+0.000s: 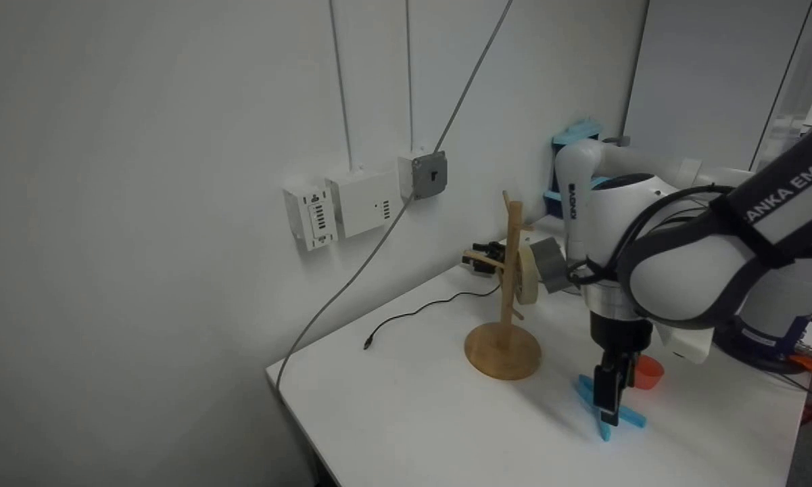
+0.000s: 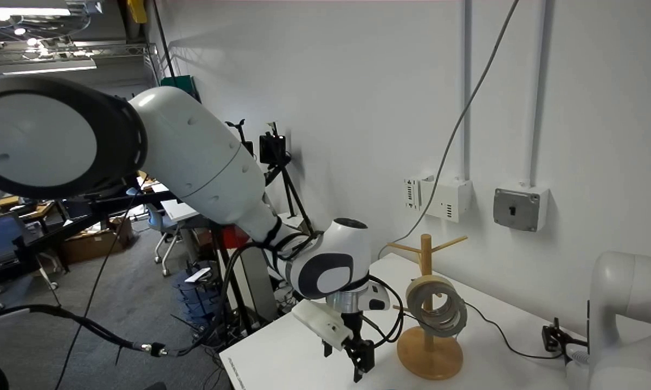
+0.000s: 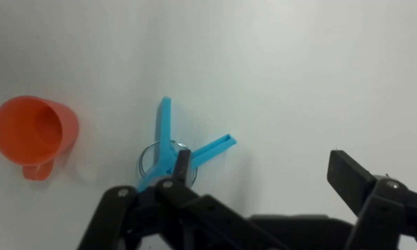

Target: Put the blue peg on the table

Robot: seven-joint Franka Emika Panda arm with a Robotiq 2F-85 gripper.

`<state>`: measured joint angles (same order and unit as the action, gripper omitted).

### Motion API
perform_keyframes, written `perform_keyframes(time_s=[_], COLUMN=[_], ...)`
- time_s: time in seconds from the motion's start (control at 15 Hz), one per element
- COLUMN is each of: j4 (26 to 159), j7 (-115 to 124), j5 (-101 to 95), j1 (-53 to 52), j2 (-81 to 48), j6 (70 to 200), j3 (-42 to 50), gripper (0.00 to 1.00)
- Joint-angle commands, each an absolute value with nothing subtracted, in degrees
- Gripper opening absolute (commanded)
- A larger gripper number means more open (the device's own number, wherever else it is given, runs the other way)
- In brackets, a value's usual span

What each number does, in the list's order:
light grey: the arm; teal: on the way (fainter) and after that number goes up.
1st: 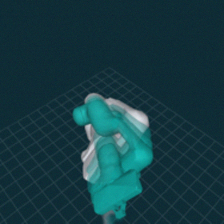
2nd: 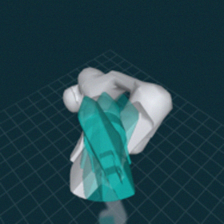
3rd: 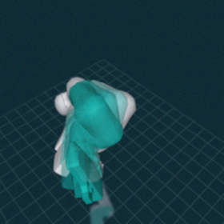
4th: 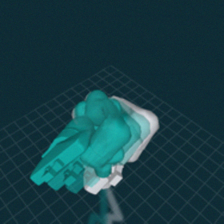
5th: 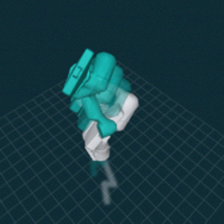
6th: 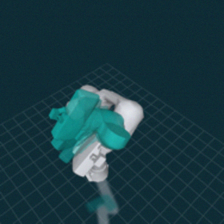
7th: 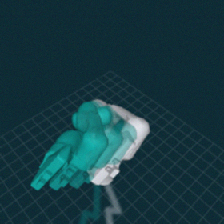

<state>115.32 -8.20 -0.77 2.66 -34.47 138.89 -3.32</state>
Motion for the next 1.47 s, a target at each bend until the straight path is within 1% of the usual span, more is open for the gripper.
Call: perform_keyframes(time_s=[0.0, 0.33, 1.07, 1.4], j4=[114.1, 113.4, 112.3, 112.0], j7=[-10.9, -11.9, -14.2, -16.9], j5=[2.7, 4.0, 4.6, 4.6], j1=[4.5, 4.6, 4.2, 4.7], j2=[-33.5, -31.2, -21.9, -18.2], j6=[136.8, 134.3, 120.5, 118.2], j3=[-4.9, -5.3, -4.4, -3.5], gripper=[1.0, 1.0, 1.0, 1.0])
